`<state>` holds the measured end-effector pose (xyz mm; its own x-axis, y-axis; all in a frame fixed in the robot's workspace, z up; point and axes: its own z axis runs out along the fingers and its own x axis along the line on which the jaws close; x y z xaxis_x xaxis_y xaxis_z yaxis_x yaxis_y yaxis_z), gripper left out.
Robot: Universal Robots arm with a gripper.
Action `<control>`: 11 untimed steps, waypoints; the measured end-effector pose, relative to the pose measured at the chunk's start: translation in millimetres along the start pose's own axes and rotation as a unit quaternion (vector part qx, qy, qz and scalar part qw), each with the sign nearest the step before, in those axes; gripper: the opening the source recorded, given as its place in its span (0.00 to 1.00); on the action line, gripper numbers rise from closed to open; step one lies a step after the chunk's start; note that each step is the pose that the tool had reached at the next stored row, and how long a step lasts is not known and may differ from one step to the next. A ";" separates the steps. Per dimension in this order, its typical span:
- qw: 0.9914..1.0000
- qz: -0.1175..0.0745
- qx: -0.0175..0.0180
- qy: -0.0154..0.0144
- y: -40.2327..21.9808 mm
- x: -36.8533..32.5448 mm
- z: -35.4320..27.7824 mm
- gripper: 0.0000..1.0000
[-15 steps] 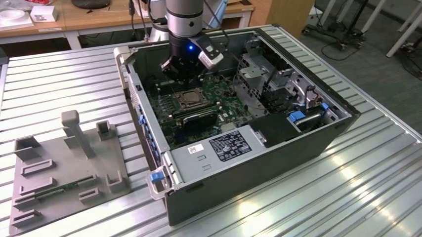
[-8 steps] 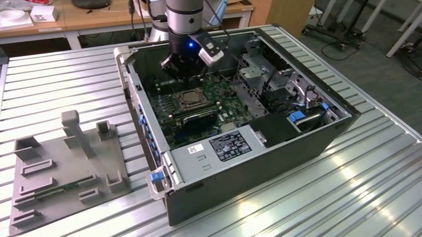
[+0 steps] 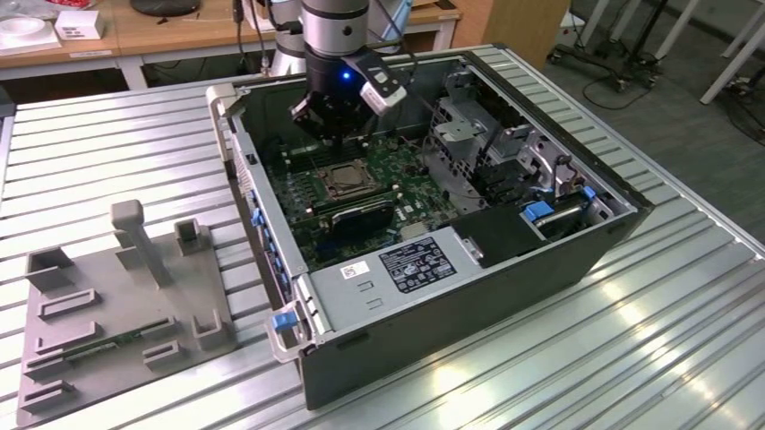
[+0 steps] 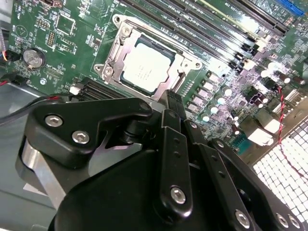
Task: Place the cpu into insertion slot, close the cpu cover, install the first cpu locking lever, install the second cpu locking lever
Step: 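Install the first cpu locking lever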
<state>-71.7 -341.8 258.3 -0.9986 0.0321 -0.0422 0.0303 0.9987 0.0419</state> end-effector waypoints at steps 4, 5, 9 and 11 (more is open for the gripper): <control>1.000 0.000 0.000 0.000 -0.2 4.7 -0.2 0.11; 1.000 0.000 0.000 0.000 -0.2 7.0 -0.3 0.11; 1.000 0.000 0.002 -0.001 -0.6 18.0 -0.7 0.11; 1.000 -0.001 0.004 -0.002 -0.8 23.6 -0.8 0.11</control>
<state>-95.3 -341.9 258.1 -0.9985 0.0311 -0.0458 0.0295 0.9990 0.0346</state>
